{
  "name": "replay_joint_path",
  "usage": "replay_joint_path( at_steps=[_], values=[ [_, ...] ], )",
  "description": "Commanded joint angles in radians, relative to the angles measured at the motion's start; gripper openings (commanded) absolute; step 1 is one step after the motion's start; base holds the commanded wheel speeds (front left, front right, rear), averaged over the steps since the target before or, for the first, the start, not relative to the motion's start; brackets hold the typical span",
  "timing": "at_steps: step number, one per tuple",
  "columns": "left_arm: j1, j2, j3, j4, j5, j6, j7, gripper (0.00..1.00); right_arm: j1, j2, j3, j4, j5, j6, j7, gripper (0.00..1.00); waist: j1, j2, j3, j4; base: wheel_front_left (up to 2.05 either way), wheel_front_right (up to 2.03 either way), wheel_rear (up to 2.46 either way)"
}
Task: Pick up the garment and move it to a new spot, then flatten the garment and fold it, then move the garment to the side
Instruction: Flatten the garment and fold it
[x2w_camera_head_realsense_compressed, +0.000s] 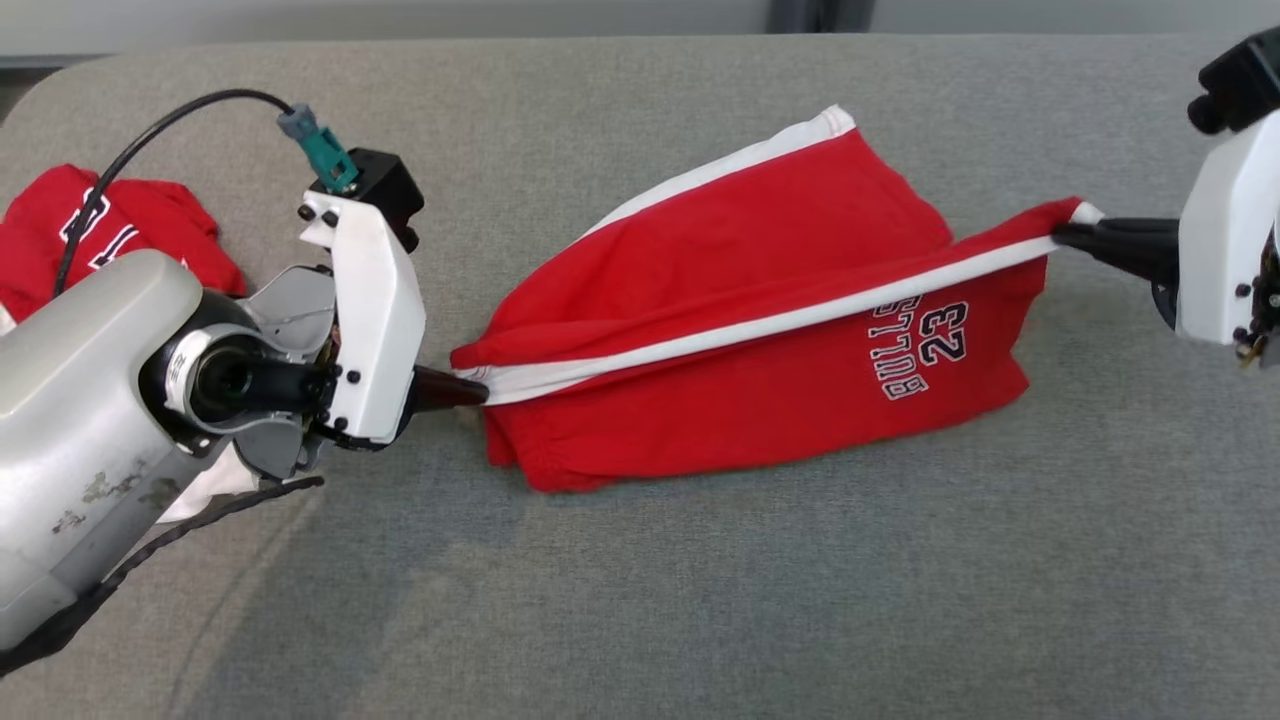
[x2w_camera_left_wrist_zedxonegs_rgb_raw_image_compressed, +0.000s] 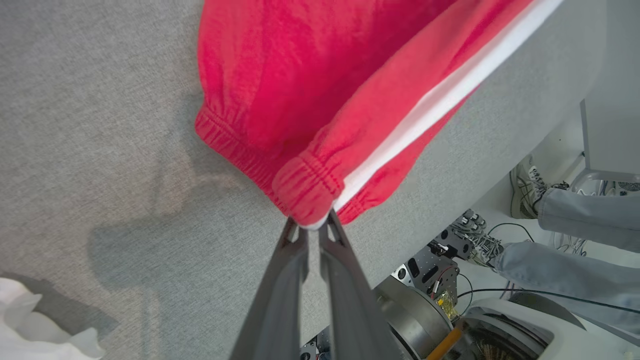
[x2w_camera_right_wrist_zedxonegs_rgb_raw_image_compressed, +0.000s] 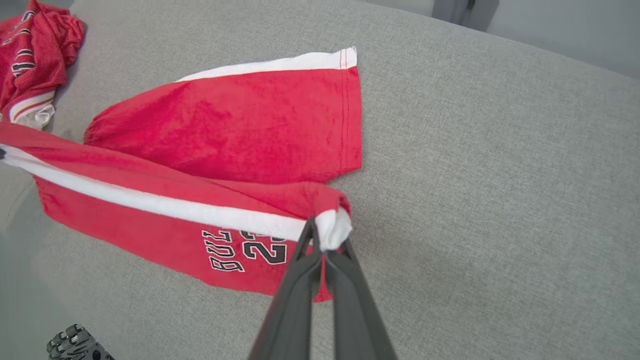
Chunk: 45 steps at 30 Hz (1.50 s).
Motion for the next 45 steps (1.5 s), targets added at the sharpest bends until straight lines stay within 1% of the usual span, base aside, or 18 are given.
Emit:
replay_joint_path(
  at_steps=[1, 8, 13, 21, 28, 29, 30, 31, 32, 36, 40, 43, 45],
  values=[
    [-0.023, -0.001, 0.006, 0.016, -0.005, -0.005, 0.007, 0.00, -0.026, 0.008, -0.004, 0.031, -0.021, -0.005, 0.011, 0.00, 0.0000, 0.0000, 0.035, 0.035, 0.00, 0.00, 0.00],
    [-0.078, -0.059, 0.028, 0.068, -0.017, 0.002, 0.022, 0.00, -0.141, 0.086, -0.021, 0.179, -0.093, -0.005, 0.021, 0.00, 0.0000, 0.0000, 0.094, 0.092, 0.00, 0.00, 0.00],
    [-0.107, -0.098, 0.049, 0.107, -0.023, 0.003, 0.000, 0.00, -0.196, 0.140, -0.033, 0.260, -0.097, -0.004, 0.030, 0.00, 0.0000, 0.0000, 0.140, 0.119, 0.00, 0.00, 0.00],
    [-0.153, -0.146, 0.058, 0.164, 0.004, -0.009, -0.024, 0.00, -0.271, 0.186, -0.033, 0.341, -0.120, -0.003, -0.013, 0.00, 0.0000, 0.0000, 0.192, 0.153, 0.00, 0.00, 0.00],
    [-0.174, -0.163, 0.063, 0.206, 0.016, -0.018, -0.036, 0.00, -0.295, 0.213, -0.017, 0.395, -0.123, -0.003, -0.035, 0.00, 0.0000, 0.0000, 0.205, 0.162, 0.00, 0.00, 0.00],
    [-0.174, -0.165, 0.062, 0.211, 0.020, -0.019, -0.039, 0.26, -0.298, 0.217, -0.015, 0.403, -0.125, -0.003, -0.038, 0.00, 0.0000, 0.0000, 0.206, 0.163, 0.00, 0.00, 0.00],
    [-0.175, -0.166, 0.062, 0.216, 0.025, -0.017, -0.047, 0.82, -0.299, 0.223, -0.013, 0.413, -0.123, -0.003, -0.039, 0.18, 0.0000, 0.0000, 0.208, 0.163, 0.00, 0.00, 0.00],
    [-0.177, -0.169, 0.064, 0.221, 0.029, -0.015, -0.054, 1.00, -0.302, 0.228, -0.014, 0.420, -0.120, -0.003, -0.042, 0.64, 0.0000, 0.0000, 0.209, 0.163, 0.00, 0.00, 0.00],
    [-0.177, -0.171, 0.063, 0.224, 0.031, -0.016, -0.059, 1.00, -0.304, 0.233, -0.015, 0.426, -0.116, -0.003, -0.046, 1.00, 0.0000, 0.0000, 0.209, 0.163, 0.00, 0.00, 0.00],
    [-0.174, -0.178, 0.061, 0.236, 0.030, -0.021, -0.058, 1.00, -0.305, 0.248, -0.011, 0.440, -0.114, -0.003, -0.068, 1.00, 0.0000, 0.0000, 0.204, 0.162, 0.00, 0.00, 0.00],
    [-0.176, -0.176, 0.066, 0.247, 0.027, -0.027, -0.059, 1.00, -0.297, 0.258, -0.011, 0.447, -0.110, -0.003, -0.121, 1.00, 0.0000, 0.0000, 0.186, 0.158, 0.00, 0.00, 0.00],
    [-0.176, -0.172, 0.075, 0.251, 0.030, -0.036, -0.077, 1.00, -0.281, 0.264, -0.013, 0.443, -0.107, -0.003, -0.179, 1.00, 0.0000, 0.0000, 0.165, 0.155, 0.00, 0.00, 0.00],
    [-0.169, -0.165, 0.083, 0.251, 0.033, -0.047, -0.096, 1.00, -0.270, 0.263, -0.015, 0.436, -0.106, -0.003, -0.237, 1.00, 0.0000, 0.0000, 0.146, 0.152, 0.00, 0.00, 0.00]
  ],
)
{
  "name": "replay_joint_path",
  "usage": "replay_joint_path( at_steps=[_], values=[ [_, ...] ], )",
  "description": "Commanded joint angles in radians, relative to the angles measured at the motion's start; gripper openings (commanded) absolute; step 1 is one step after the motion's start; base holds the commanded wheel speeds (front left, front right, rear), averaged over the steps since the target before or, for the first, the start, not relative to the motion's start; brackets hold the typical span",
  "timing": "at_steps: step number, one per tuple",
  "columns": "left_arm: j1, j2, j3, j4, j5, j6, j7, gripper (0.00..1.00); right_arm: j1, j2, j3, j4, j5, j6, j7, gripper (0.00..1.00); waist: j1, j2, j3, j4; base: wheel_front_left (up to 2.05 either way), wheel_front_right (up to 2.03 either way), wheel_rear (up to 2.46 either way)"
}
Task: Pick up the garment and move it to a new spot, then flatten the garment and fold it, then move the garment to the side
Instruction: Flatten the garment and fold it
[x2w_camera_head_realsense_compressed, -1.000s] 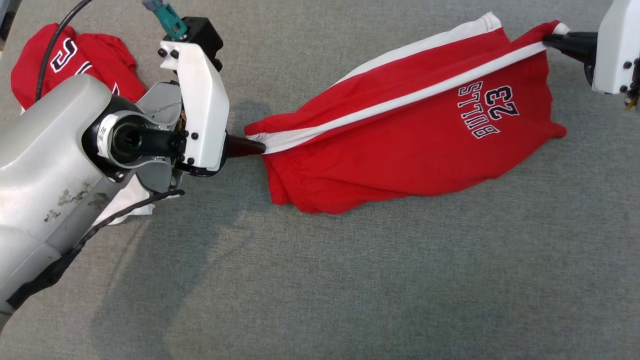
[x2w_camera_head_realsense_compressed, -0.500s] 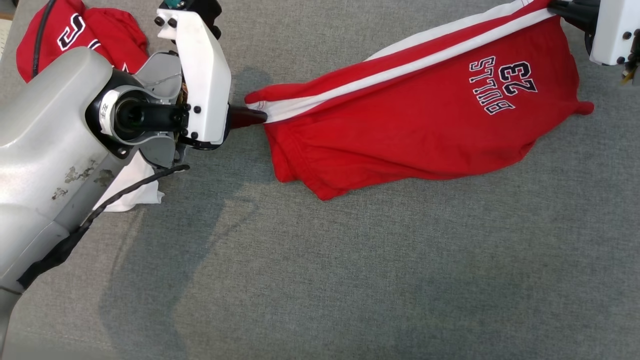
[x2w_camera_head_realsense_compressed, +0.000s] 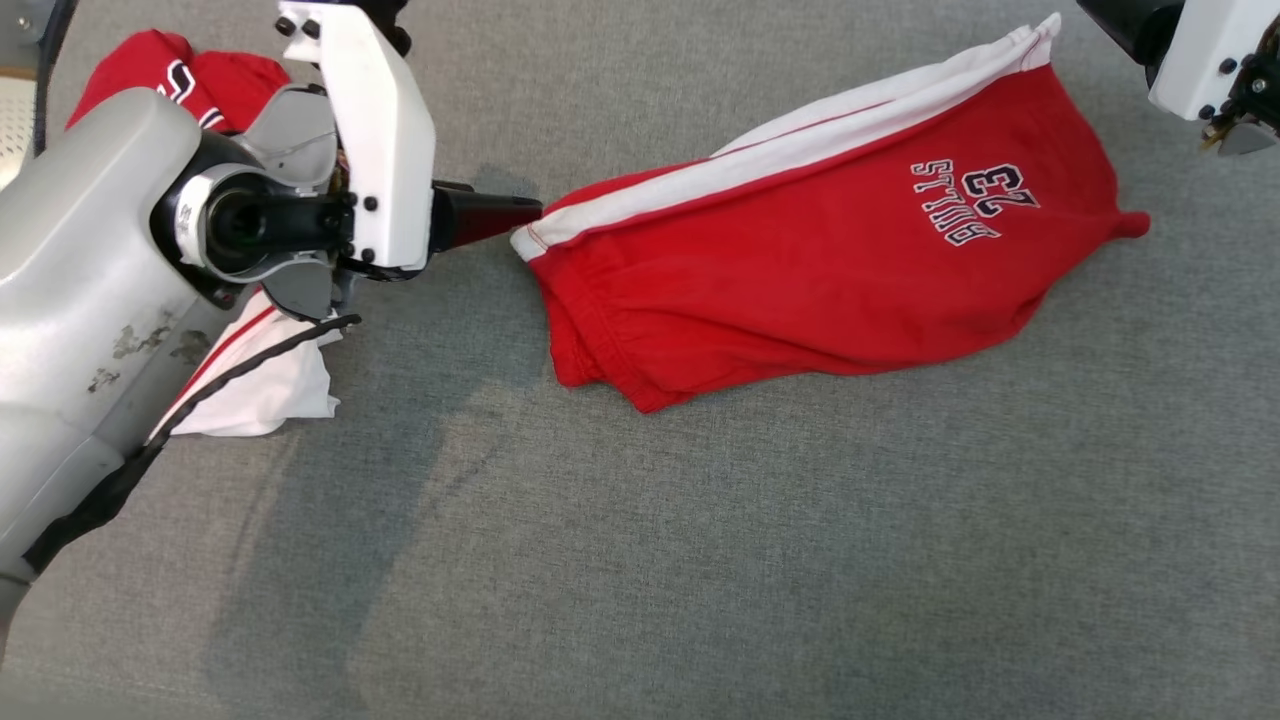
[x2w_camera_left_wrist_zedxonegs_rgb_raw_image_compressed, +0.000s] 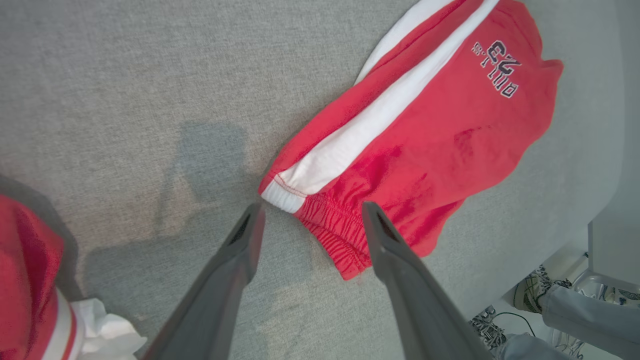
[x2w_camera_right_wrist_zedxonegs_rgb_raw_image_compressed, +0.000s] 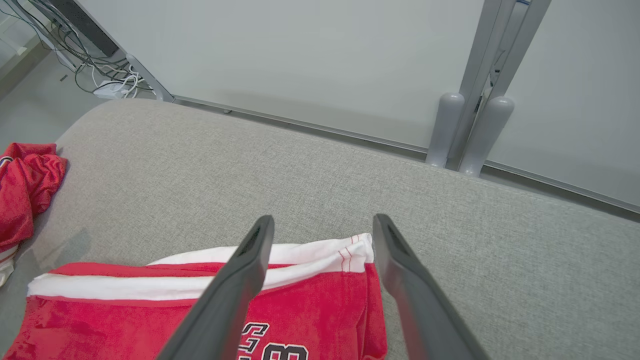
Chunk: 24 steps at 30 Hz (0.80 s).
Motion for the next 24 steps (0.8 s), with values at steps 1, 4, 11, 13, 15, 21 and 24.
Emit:
replay_joint_path(
  at_steps=[1, 4, 11, 13, 15, 21, 24],
  values=[
    [0.004, 0.011, 0.004, 0.003, 0.014, -0.010, -0.013, 1.00, 0.021, -0.002, -0.008, 0.002, 0.012, 0.000, -0.023, 1.00, 0.0000, 0.0000, -0.019, -0.004, 0.00, 0.00, 0.00],
    [0.030, 0.026, 0.010, 0.006, 0.047, -0.046, -0.094, 1.00, 0.073, 0.010, -0.028, -0.013, 0.046, 0.000, -0.117, 1.00, 0.0000, 0.0000, -0.059, -0.013, 0.00, 0.00, 0.00],
    [0.126, 0.067, 0.037, 0.012, 0.111, -0.090, -0.316, 1.00, 0.194, 0.027, -0.019, 0.030, 0.032, 0.000, -0.338, 1.00, 0.0000, 0.0000, -0.148, -0.039, 0.00, 0.00, 0.00],
    [0.147, 0.082, 0.049, 0.005, 0.166, -0.089, -0.428, 1.00, 0.228, 0.041, -0.027, 0.052, 0.038, 0.000, -0.405, 1.00, 0.0000, 0.0000, -0.169, -0.040, 0.00, 0.00, 0.00],
    [0.201, 0.092, 0.051, -0.001, 0.243, -0.069, -0.593, 1.00, 0.272, 0.051, -0.030, 0.103, 0.027, 0.000, -0.500, 1.00, 0.0000, 0.0000, -0.196, -0.038, 0.00, 0.00, 0.00],
    [0.324, 0.121, 0.077, -0.067, 0.328, 0.004, -0.853, 1.00, 0.337, 0.095, -0.036, 0.208, 0.004, 0.000, -0.588, 1.00, 0.0000, 0.0000, -0.233, -0.028, 0.00, 0.00, 0.00],
    [0.393, 0.132, 0.094, -0.127, 0.357, 0.063, -0.967, 1.00, 0.363, 0.119, -0.043, 0.238, 0.003, 0.000, -0.596, 1.00, 0.0000, 0.0000, -0.239, -0.018, 0.00, 0.00, 0.00]
  ],
)
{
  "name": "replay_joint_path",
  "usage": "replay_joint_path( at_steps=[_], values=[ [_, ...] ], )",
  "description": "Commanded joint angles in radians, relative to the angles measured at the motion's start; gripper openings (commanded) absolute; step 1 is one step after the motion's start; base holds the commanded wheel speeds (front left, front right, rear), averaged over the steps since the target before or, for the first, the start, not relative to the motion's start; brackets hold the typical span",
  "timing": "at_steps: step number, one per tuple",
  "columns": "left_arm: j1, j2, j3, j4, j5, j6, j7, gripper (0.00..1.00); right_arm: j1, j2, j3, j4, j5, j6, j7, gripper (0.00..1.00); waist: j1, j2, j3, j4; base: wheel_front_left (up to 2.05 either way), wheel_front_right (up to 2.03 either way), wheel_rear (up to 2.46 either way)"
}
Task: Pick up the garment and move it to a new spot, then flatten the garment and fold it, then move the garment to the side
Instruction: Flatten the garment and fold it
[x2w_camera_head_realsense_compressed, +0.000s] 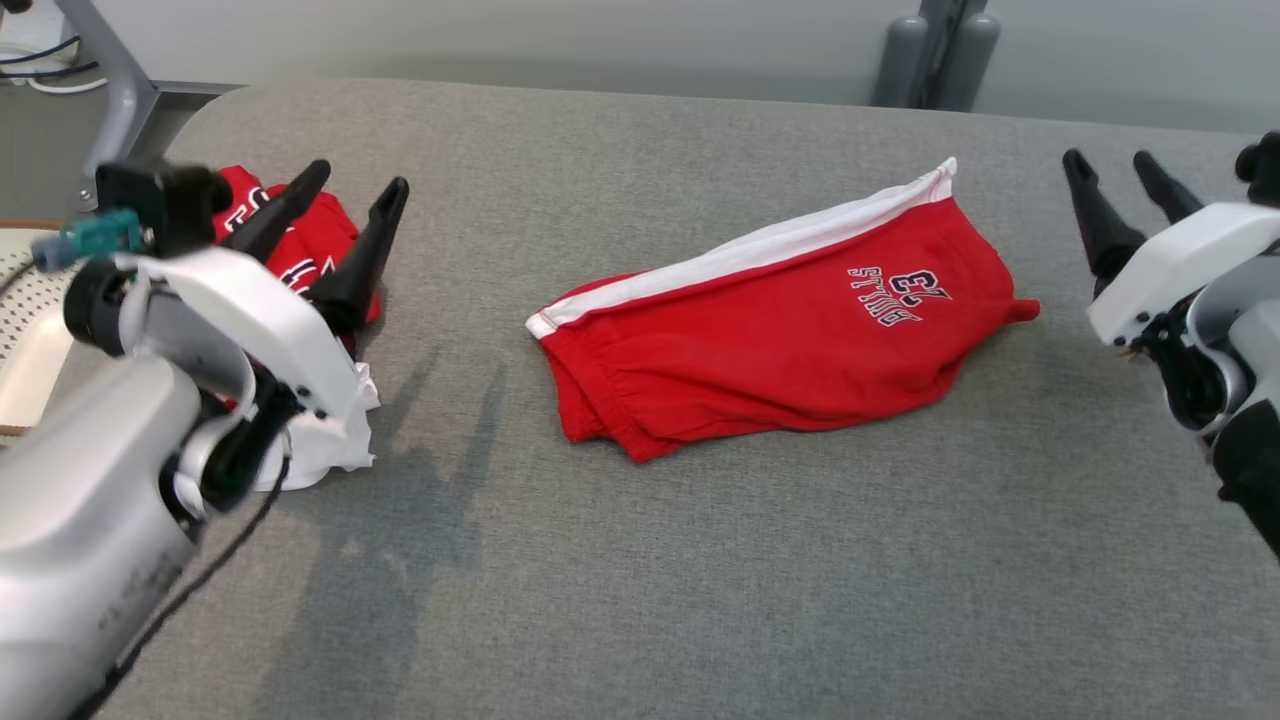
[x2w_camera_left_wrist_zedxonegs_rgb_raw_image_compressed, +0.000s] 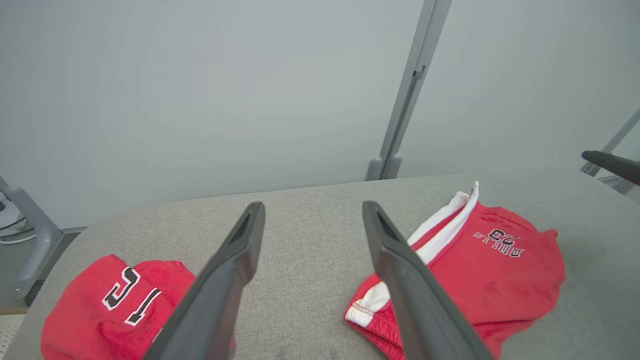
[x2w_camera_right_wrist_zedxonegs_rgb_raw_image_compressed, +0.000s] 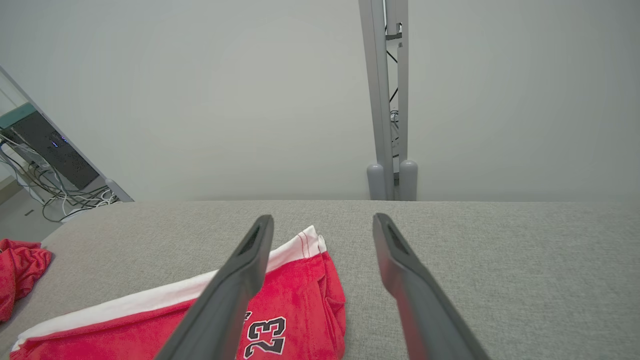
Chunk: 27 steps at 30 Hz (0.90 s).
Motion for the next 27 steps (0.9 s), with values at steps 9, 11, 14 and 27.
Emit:
replay_joint_path(
  at_steps=[9, 11, 14, 27],
  values=[
    [0.273, -0.020, 0.096, -0.273, 0.095, 0.192, -0.196, 1.00, 0.032, -0.004, 0.023, 0.080, 0.037, 0.000, 0.137, 1.00, 0.0000, 0.0000, 0.022, 0.071, 0.00, 0.00, 0.00],
    [0.301, -0.030, 0.111, -0.298, 0.106, 0.202, -0.196, 1.00, 0.023, -0.008, 0.030, 0.081, 0.038, 0.000, 0.169, 1.00, 0.0000, 0.0000, 0.027, 0.078, 0.00, 0.00, 0.00],
    [0.392, -0.065, 0.162, -0.360, 0.161, 0.227, -0.197, 1.00, -0.016, -0.019, 0.042, 0.105, 0.047, 0.000, 0.256, 1.00, 0.0000, 0.0000, 0.046, 0.095, 0.00, 0.00, 0.00],
    [0.553, -0.241, 0.293, -0.417, 0.396, 0.154, -0.196, 1.00, -0.120, -0.046, 0.050, 0.192, 0.083, 0.000, 0.492, 1.00, 0.0000, 0.0000, 0.138, 0.165, 0.00, 0.00, 0.00]
  ],
)
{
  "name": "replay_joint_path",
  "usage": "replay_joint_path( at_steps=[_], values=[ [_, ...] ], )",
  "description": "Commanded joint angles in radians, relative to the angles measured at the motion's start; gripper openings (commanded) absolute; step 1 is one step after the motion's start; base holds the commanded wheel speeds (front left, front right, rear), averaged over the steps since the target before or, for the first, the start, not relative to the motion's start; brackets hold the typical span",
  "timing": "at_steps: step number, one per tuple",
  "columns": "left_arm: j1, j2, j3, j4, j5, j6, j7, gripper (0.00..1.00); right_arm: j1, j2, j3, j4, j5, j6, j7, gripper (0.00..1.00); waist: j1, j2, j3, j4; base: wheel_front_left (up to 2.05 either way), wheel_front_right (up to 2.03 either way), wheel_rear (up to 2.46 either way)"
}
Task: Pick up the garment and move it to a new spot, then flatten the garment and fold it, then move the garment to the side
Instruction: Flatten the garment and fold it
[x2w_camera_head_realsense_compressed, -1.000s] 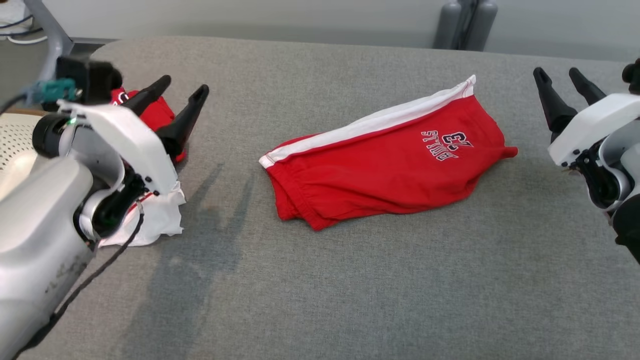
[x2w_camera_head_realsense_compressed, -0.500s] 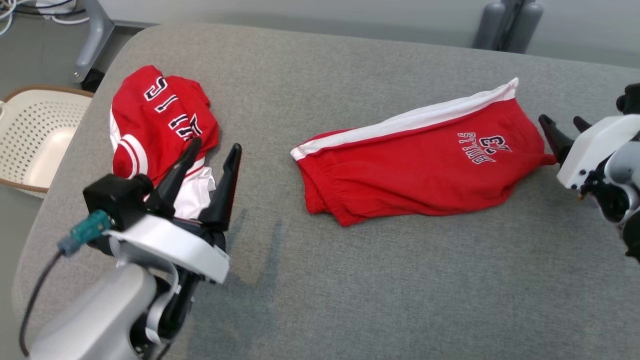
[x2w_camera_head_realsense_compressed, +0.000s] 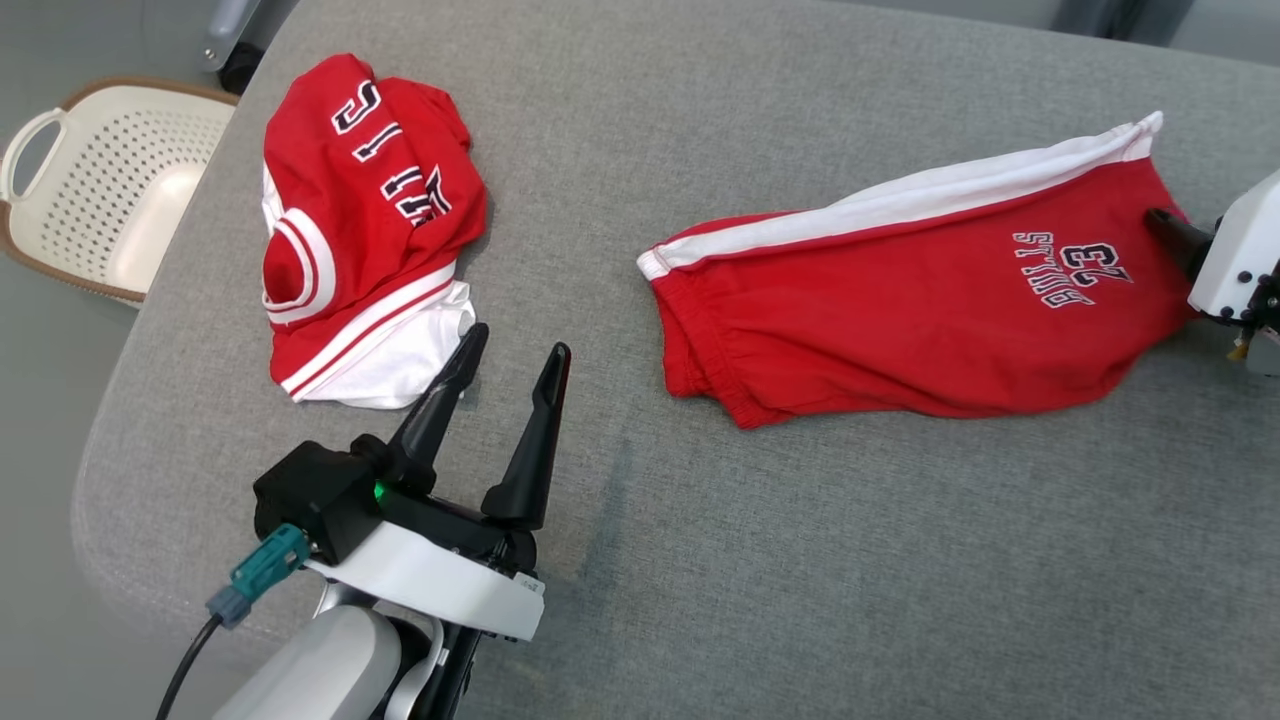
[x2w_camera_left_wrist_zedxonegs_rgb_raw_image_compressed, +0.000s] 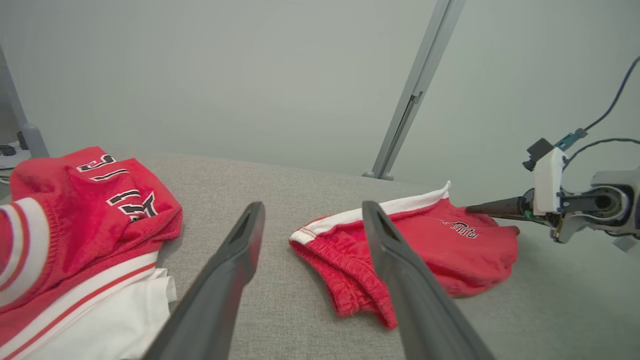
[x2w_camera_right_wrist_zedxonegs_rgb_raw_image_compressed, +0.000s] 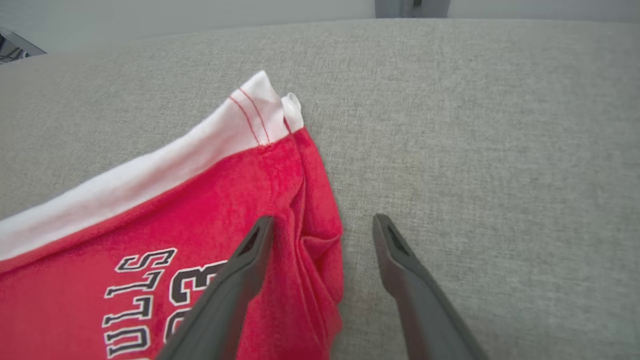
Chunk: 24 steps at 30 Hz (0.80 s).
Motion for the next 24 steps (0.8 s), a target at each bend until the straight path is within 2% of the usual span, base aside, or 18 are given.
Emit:
replay_joint_path(
  at_steps=[1, 9, 10, 13, 24],
  values=[
    [0.016, -0.007, 0.017, 0.006, 0.030, -0.007, -0.001, 1.00, -0.003, 0.002, -0.003, 0.006, 0.011, 0.000, 0.017, 1.00, 0.0000, 0.0000, 0.013, 0.011, 0.00, 0.00, 0.00],
    [0.076, -0.084, 0.088, 0.044, 0.100, -0.071, -0.001, 1.00, 0.027, 0.018, -0.014, 0.000, 0.053, 0.000, 0.094, 1.00, 0.0000, 0.0000, 0.021, 0.023, 0.00, 0.00, 0.00],
    [0.078, -0.090, 0.095, 0.049, 0.107, -0.078, -0.001, 1.00, 0.029, 0.018, -0.012, 0.001, 0.053, 0.000, 0.095, 0.91, 0.0000, 0.0000, 0.021, 0.023, 0.00, 0.00, 0.00],
    [0.081, -0.108, 0.113, 0.061, 0.125, -0.098, -0.001, 1.00, 0.031, 0.023, -0.010, -0.008, 0.053, 0.000, 0.093, 0.02, 0.0000, 0.0000, 0.019, 0.021, 0.00, 0.00, 0.00],
    [0.113, -0.125, 0.147, 0.106, 0.166, -0.133, -0.001, 1.00, 0.091, 0.024, -0.033, -0.087, 0.095, 0.000, 0.004, 0.00, 0.0000, 0.0000, -0.044, -0.025, 0.00, 0.00, 0.00]
  ],
)
